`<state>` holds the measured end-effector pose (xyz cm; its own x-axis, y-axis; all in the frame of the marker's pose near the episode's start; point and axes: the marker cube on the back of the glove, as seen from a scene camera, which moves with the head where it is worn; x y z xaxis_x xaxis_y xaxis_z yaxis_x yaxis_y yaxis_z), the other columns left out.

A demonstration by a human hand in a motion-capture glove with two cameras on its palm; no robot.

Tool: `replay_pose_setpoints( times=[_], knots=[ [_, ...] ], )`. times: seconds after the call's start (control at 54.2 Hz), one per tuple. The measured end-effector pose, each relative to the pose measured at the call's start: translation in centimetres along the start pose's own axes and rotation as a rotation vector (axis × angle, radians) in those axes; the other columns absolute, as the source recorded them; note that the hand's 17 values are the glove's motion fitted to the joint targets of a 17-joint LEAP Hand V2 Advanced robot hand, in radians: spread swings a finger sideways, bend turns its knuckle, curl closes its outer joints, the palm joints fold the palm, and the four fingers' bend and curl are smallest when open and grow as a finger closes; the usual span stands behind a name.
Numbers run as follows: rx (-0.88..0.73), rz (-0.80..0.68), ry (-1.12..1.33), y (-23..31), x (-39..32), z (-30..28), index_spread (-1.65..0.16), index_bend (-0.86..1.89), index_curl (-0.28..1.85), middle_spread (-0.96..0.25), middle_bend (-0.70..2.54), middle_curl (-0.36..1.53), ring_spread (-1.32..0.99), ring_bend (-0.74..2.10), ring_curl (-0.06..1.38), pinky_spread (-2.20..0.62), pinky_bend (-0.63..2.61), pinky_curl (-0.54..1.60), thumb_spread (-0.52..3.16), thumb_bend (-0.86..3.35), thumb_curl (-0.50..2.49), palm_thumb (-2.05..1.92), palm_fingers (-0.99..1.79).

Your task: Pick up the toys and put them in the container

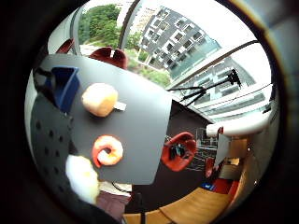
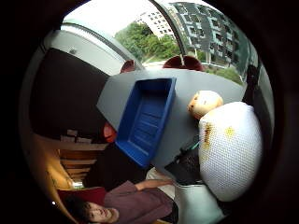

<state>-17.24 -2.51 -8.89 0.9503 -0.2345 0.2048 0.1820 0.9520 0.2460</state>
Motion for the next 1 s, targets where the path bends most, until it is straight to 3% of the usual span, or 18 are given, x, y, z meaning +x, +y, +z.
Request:
replay_pose_setpoints(
  times=[0.111,0.203,0.295,0.387,0.48,0.535,0.609,0.627,0.646,0.664,0.701,0.719,0.738,0.775,0.867,0.996],
  knots=[
    [0.004,-0.118,0.022,-1.8,-4.8,0.5,-0.29,0.75,1.01,-0.18,1.25,0.8,-0.32,1.55,0.68,-0.45,1.34,0.79,0.75,-0.01,0.91,0.53,0.93],
    [-0.01,-0.349,0.086,-2.9,-9.6,2.1,-0.3,0.73,1.03,-0.18,1.24,0.8,-0.31,1.55,0.68,-0.45,1.33,0.79,0.75,-0.01,0.93,0.53,0.93],
    [-0.049,-0.198,0.097,-4.1,-14.0,3.9,-0.3,0.71,1.06,-0.18,1.24,0.81,-0.31,1.55,0.68,-0.45,1.33,0.8,0.76,-0.01,0.94,0.53,0.92],
    [-0.2,-0.306,0.05,-4.0,-19.3,6.6,-0.3,0.62,1.06,-0.2,1.15,0.79,-0.31,1.52,0.67,-0.43,1.31,0.77,0.77,-0.02,0.94,0.49,0.75],
    [-0.276,-0.243,0.139,-4.7,-21.5,8.8,-0.29,0.47,1.05,-0.21,0.98,0.75,-0.28,1.52,0.65,-0.39,1.26,0.73,0.86,-0.03,0.91,0.44,0.5],
    [-0.328,-0.336,0.081,-4.5,-22.7,9.3,-0.29,0.37,1.02,-0.2,0.94,0.72,-0.27,1.44,0.62,-0.36,1.22,0.69,0.98,-0.05,0.86,0.32,0.37],
    [-0.417,-0.374,0.061,-4.2,-23.4,10.0,-0.29,0.22,0.94,-0.2,1.05,0.73,-0.25,1.25,0.56,-0.29,1.12,0.63,1.12,-0.06,0.76,0.2,0.17],
    [-0.433,-0.367,0.059,-4.3,-23.5,10.2,-0.29,0.23,0.92,-0.17,0.67,0.62,-0.21,1.2,0.55,-0.25,1.2,0.65,1.13,-0.07,0.73,0.16,-0.21],
    [-0.444,-0.356,0.055,-4.3,-23.6,10.3,-0.29,0.17,0.91,-0.19,1.06,0.75,-0.23,1.18,0.55,-0.25,1.11,0.62,1.16,-0.05,0.72,0.16,0.11],
    [-0.451,-0.343,0.05,-4.3,-23.6,10.3,-0.3,0.19,0.88,-0.16,0.6,0.58,-0.17,1.09,0.51,-0.2,1.18,0.63,1.15,-0.09,0.69,0.08,-0.37],
    [-0.447,-0.297,0.064,-4.6,-23.3,10.3,-0.3,0.12,0.82,-0.13,0.45,0.55,-0.13,0.91,0.46,-0.15,1.18,0.6,1.17,-0.09,0.65,0.01,-0.57],
    [-0.437,-0.249,0.096,-4.8,-22.8,10.3,-0.3,0.11,0.8,-0.13,0.42,0.53,-0.12,0.91,0.45,-0.13,1.17,0.59,1.18,-0.07,0.63,0.01,-0.44],
    [-0.423,-0.185,0.142,-5.1,-22.2,10.3,-0.3,0.07,0.75,-0.1,0.36,0.51,-0.09,0.79,0.41,-0.11,1.15,0.57,1.17,-0.09,0.61,-0.04,-0.59],
    [-0.403,-0.111,0.205,-5.4,-21.0,10.0,-0.29,0.05,0.7,-0.08,0.28,0.48,-0.07,0.69,0.38,-0.07,1.11,0.55,1.17,-0.08,0.58,-0.06,-0.56],
    [-0.428,-0.332,0.083,-4.3,-19.7,8.0,-0.28,0.01,0.58,-0.03,0.15,0.42,-0.02,0.51,0.31,-0.02,1.03,0.51,1.18,-0.07,0.52,-0.07,-0.5],
    [-0.417,-0.29,0.096,-3.8,-16.1,6.0,-0.26,0.0,0.43,-0.01,0.1,0.37,0.02,0.39,0.27,0.02,0.95,0.46,1.18,-0.06,0.44,-0.07,-0.44]
  ],
)
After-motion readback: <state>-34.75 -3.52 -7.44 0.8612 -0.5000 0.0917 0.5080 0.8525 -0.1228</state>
